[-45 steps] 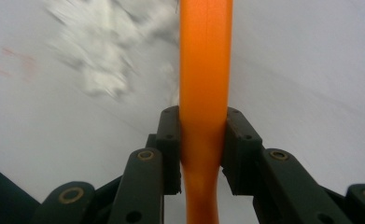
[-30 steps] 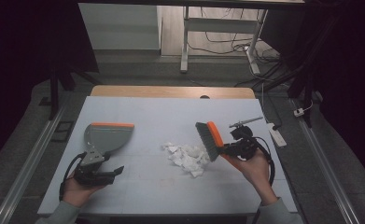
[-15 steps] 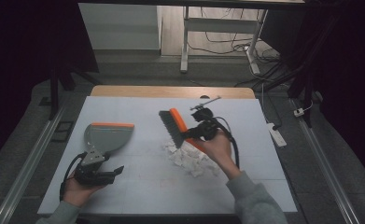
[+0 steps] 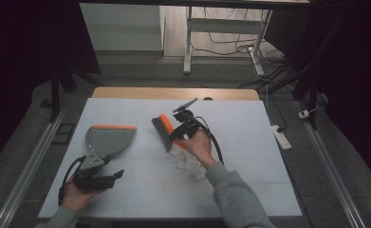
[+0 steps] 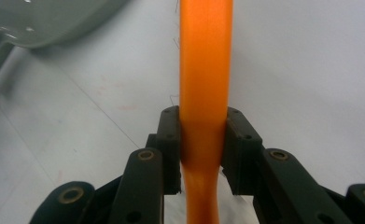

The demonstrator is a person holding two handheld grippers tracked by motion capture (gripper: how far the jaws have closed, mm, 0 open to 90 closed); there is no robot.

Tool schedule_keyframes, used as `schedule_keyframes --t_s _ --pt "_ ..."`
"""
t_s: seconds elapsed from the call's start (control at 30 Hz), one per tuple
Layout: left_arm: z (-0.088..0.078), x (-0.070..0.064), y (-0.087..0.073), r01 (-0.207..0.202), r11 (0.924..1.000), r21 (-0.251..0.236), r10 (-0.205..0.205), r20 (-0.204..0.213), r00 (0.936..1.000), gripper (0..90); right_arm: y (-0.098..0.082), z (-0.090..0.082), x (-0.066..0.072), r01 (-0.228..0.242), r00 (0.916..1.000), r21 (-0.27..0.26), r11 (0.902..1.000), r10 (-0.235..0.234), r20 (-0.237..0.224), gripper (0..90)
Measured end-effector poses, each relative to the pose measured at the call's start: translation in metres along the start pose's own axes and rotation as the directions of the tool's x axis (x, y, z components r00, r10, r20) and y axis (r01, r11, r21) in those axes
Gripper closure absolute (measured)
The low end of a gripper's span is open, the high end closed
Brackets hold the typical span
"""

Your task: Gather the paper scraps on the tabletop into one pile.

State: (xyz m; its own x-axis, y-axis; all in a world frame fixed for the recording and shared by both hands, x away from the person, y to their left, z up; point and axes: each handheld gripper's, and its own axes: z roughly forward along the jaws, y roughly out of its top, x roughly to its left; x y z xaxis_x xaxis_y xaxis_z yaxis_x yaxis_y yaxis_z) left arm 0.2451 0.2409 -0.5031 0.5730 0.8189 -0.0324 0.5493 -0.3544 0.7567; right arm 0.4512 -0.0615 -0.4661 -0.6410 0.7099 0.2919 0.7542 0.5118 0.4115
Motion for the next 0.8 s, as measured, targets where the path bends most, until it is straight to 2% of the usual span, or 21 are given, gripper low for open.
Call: schedule_keyframes --t_s 0.1,0.13,0.17,0.2,0.23,0.3,0.4,0.5,0.6,0.7,0.8 --pt "0.001 0.0 0.0 -0.002 1.0 0.001 0.002 0.003 1.0 28.3 -0.011 -0.014 -0.01 -0.01 0.9994 0.0 1.0 0.01 0.034 71.1" --pt "0.001 -0.001 0.001 -0.004 1.0 0.003 0.004 0.004 1.0 28.3 -0.014 -0.02 -0.013 -0.016 0.9995 -0.012 0.9998 0.016 0.027 71.1" --pt "0.001 -0.001 0.001 -0.007 1.0 0.004 0.007 0.003 1.0 28.3 -0.018 -0.027 -0.016 -0.016 0.9999 -0.045 0.9989 0.016 0.004 71.1" --pt "0.001 -0.002 0.001 -0.009 0.9999 0.004 0.009 0.003 1.0 28.3 -0.022 -0.035 -0.018 -0.038 0.999 -0.077 0.9963 0.036 -0.025 71.0" --pt "0.001 -0.002 0.001 -0.009 1.0 0.003 0.009 0.003 1.0 28.3 -0.025 -0.044 -0.018 -0.038 0.9988 -0.108 0.9934 0.035 -0.036 71.1" --pt "0.0 -0.002 0.001 -0.006 1.0 -0.001 0.006 0.003 1.0 28.3 -0.031 -0.064 -0.015 -0.009 0.9998 -0.156 0.9877 0.006 -0.017 71.1" --pt "0.0 -0.001 0.001 -0.004 1.0 -0.002 0.004 0.004 1.0 28.3 -0.046 -0.094 -0.016 -0.005 0.9999 -0.202 0.9794 0.002 -0.015 71.0" --pt "-0.001 -0.001 0.0 -0.007 1.0 -0.004 0.007 0.006 1.0 28.3 -0.069 -0.117 -0.022 -0.004 0.999 -0.197 0.9804 0.013 0.044 71.1" --pt "-0.001 -0.001 0.0 -0.009 0.9999 -0.007 0.009 0.011 0.9999 28.3 -0.1 -0.131 -0.031 -0.035 0.9934 -0.169 0.985 0.052 0.102 71.0" --pt "-0.002 0.0 0.0 -0.008 0.9999 -0.015 0.008 0.016 0.9998 28.3 -0.134 -0.14 -0.043 -0.085 0.9808 -0.128 0.9881 0.106 0.164 71.0" --pt "-0.003 -0.001 0.001 -0.012 0.9998 -0.018 0.012 0.019 0.9997 28.3 -0.158 -0.141 -0.051 -0.124 0.9684 -0.085 0.9886 0.139 0.207 71.1"
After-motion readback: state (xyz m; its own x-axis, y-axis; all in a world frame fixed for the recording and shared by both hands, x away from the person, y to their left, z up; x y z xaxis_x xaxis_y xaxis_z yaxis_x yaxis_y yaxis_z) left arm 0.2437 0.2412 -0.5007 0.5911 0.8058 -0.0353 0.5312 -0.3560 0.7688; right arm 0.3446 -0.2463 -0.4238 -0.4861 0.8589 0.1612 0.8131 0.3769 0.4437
